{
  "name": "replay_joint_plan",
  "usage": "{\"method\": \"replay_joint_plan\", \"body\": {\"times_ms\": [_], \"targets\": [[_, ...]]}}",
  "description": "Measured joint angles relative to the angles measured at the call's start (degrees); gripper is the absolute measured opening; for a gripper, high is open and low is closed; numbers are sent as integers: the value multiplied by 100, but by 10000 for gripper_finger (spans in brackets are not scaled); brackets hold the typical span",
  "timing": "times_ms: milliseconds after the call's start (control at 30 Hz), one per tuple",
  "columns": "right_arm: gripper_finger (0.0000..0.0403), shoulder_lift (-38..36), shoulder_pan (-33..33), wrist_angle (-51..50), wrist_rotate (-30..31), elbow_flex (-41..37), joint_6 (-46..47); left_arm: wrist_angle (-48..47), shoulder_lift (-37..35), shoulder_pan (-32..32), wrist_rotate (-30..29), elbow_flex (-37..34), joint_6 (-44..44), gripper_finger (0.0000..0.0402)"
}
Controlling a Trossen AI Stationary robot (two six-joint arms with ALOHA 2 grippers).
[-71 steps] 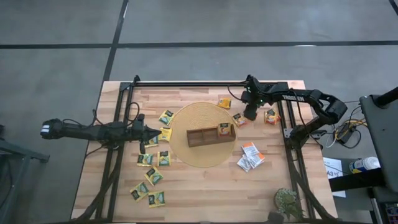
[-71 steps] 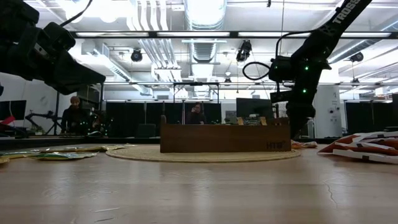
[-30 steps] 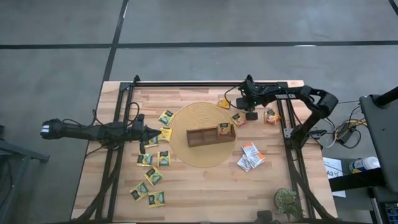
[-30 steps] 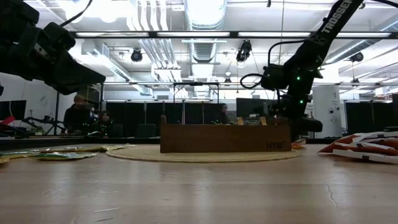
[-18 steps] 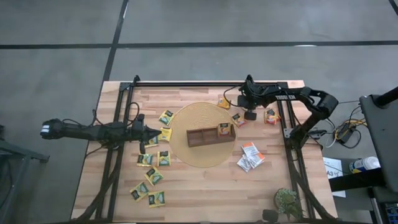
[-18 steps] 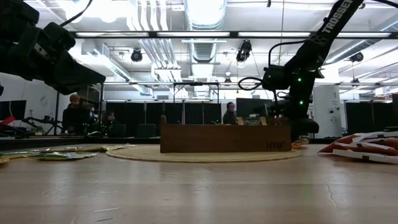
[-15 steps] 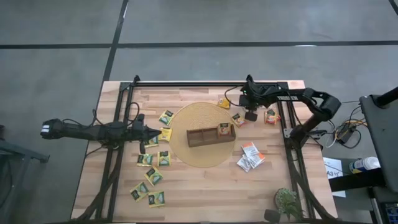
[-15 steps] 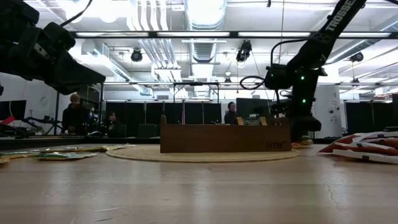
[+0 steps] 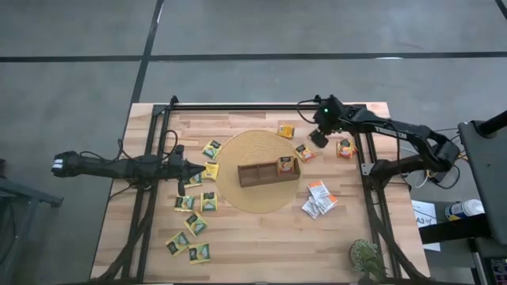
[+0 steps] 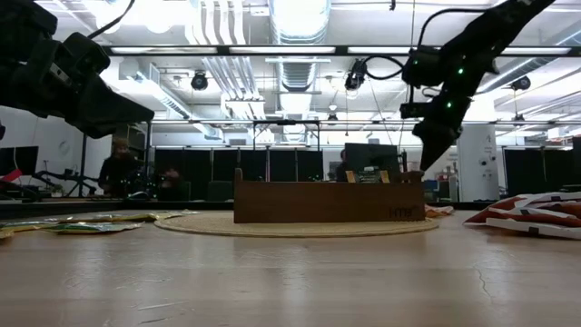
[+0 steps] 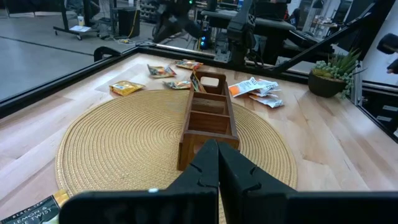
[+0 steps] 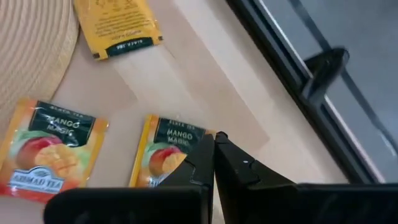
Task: Pick & Place Tea
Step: Put the orange tea bag into the right section of the wooden organizer
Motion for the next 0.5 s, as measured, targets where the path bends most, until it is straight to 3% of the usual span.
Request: {"method": "replay_joint_plan", "body": {"times_ms": [200,500], "targets": [[39,-52,4,-500,-2,2,183,0,-2,0,0,-1,-1,0],[151,566,9,-544,-3,5,448,0,0,0,0,-2,-1,0]]}}
